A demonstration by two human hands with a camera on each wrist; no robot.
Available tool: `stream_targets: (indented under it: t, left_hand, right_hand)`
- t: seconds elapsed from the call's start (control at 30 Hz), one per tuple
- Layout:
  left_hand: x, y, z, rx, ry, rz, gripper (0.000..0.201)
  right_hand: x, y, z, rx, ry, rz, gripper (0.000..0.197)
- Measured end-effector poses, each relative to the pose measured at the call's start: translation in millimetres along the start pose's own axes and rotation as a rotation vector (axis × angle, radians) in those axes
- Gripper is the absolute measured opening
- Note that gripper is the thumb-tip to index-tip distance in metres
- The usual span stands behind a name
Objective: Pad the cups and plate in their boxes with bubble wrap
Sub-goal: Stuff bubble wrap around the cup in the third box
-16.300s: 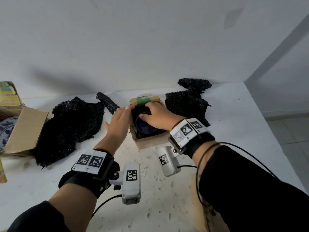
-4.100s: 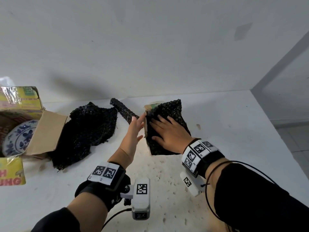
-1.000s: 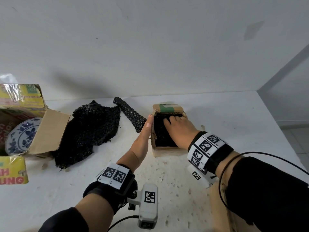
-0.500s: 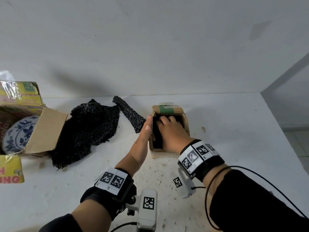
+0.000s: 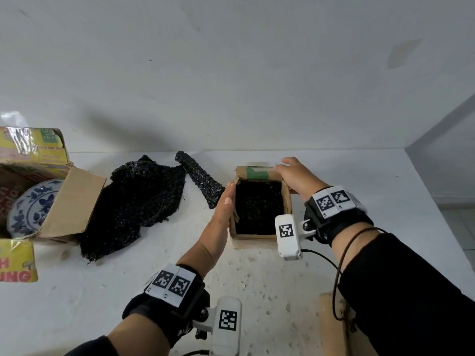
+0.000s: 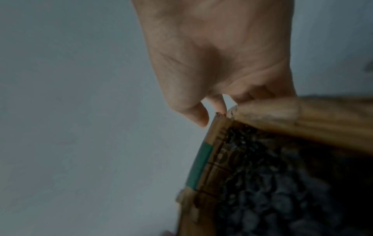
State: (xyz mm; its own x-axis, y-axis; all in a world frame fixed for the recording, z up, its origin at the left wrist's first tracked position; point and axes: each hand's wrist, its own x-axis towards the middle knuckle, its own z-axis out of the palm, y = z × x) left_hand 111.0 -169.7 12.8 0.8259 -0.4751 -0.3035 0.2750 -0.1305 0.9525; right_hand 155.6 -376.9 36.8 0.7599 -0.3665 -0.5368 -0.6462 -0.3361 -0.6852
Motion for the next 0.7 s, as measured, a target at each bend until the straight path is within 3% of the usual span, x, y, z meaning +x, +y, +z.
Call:
stream_targets:
  t: [0.07, 0.17, 0.23, 0.33, 0.53, 0.63, 0.7]
  left_hand:
    - [1, 1, -2, -0.005, -0.002, -0.014, 0.055]
    - [3, 5, -6, -0.032, 0.012, -0.03, 0.058]
    - [5, 8, -7, -0.065, 0.037, -0.044, 0.047]
    - [6, 13, -13, -0.091, 0.074, -0.048, 0.047]
    - [1, 19, -20, -0.133, 0.037, -0.087, 0.042]
    - [-7, 16, -18, -0.042, -0.023, -0.096, 0.049]
    - [-13, 10, -16, -0.005, -0.007, -0.081, 0.043]
  right_hand:
    - [4, 1, 1, 0.293, 0.077, 0.025, 0.063]
    - [4, 0, 0, 0.471, 0.169, 0.013, 0.069]
    - [-6, -1, -2, 0.468, 0.198, -0.065, 0.053]
    - [-28, 1, -4, 0.475, 0.198, -0.219, 0.005]
    - [-72, 31, -3, 0.416, 0.083, -0.336, 0.013]
    - [-82, 49, 0, 0.254, 0.057, -0.314, 0.029]
    - [-88, 57, 5, 0.146, 0.083, -0.304, 0.04]
